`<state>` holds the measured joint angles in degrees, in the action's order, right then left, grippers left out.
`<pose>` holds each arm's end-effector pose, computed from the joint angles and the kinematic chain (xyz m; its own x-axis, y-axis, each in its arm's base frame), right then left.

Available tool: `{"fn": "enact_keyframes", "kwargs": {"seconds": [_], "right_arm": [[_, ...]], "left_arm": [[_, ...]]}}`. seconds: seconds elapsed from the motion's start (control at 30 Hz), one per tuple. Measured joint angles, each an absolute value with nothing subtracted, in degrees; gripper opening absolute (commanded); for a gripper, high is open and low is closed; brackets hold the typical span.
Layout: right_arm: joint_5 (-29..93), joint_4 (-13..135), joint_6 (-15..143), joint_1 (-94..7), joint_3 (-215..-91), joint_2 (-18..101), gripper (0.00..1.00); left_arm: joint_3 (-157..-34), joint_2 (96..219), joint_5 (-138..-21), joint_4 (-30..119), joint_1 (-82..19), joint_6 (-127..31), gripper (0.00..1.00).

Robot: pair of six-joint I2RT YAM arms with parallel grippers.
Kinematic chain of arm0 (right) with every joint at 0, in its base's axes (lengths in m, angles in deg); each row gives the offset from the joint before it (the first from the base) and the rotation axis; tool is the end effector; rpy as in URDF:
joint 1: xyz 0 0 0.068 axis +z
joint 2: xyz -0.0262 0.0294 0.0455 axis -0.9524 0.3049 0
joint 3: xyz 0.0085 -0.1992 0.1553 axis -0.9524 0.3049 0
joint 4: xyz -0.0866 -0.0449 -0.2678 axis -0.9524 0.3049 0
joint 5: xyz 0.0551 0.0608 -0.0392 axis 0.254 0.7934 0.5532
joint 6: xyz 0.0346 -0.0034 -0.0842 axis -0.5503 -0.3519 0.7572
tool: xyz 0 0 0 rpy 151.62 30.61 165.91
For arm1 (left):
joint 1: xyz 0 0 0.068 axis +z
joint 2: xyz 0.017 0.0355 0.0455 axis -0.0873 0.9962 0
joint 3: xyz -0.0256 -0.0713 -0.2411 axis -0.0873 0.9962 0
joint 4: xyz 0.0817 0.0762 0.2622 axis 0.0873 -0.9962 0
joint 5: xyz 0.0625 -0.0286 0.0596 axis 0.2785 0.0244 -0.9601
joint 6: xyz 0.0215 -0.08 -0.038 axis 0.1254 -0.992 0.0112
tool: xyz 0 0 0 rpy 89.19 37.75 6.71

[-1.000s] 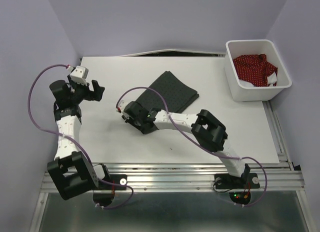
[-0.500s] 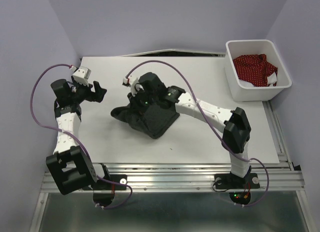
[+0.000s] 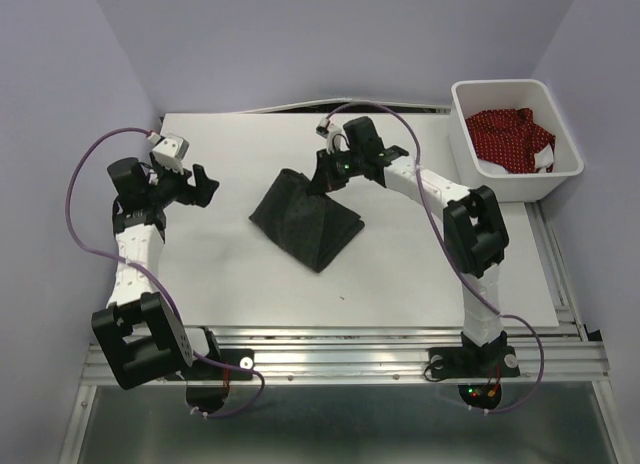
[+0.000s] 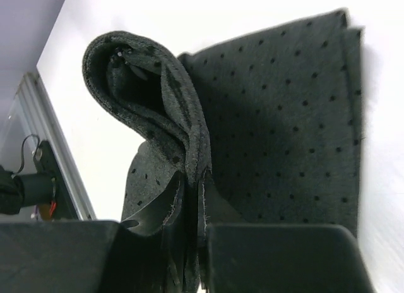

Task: Fold and stack the skirts

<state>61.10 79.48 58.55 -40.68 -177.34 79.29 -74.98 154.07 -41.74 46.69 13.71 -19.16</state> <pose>0.4202 0.3151 0.2096 -0.6860 -0.2199 -0.6936 -0.6903 0.4979 0.5250 0.3436 0.0543 0.2710 -0.1273 0.1698 -0.9772 0.4890 0.8679 0.0871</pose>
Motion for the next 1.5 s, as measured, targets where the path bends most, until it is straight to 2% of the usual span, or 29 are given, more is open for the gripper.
{"fn": "enact_keyframes", "kwargs": {"seconds": [0.43, 0.63, 0.77, 0.8, 0.87, 0.9, 1.0, 1.13, 1.5], "right_arm": [[66.22, 73.56, 57.50, -41.94, -168.36, 81.74, 0.01], [68.07, 72.86, 57.61, -42.82, -168.38, 81.74, 0.01], [68.77, 72.53, 58.24, -42.82, -168.36, 81.74, 0.01], [69.01, 72.53, 58.61, -42.82, -168.36, 81.74, 0.01], [69.25, 72.45, 59.18, -42.82, -168.27, 81.74, 0.01], [69.32, 72.40, 59.64, -42.82, -168.14, 81.74, 0.01], [69.43, 71.94, 61.76, -42.82, -166.85, 81.70, 0.01], [68.23, 72.23, 64.82, -42.82, -164.51, 81.26, 0.01], [66.96, 73.76, 68.27, -42.82, -164.51, 81.19, 0.01]], "left_arm": [[-74.98, 154.07, -41.71, 43.63, 12.77, -16.80, 0.88], [-75.57, 155.90, -41.12, 42.19, 10.61, -16.91, 0.77], [-83.37, 165.04, -39.59, 38.23, 6.43, -19.05, 0.67], [-85.17, 166.90, -39.22, 37.90, 5.65, -19.49, 0.61], [-91.70, 173.76, -37.69, 35.87, 2.59, -21.35, 0.55], [-95.81, 178.30, -35.86, 34.64, 0.97, -22.70, 0.48], [-102.17, 187.16, -32.21, 34.16, -1.57, -26.70, 0.46], [-104.57, 194.63, -30.65, 34.08, -3.51, -31.64, 0.43], [-106.96, 202.78, -30.83, 33.11, -10.55, -34.55, 0.37]]}}
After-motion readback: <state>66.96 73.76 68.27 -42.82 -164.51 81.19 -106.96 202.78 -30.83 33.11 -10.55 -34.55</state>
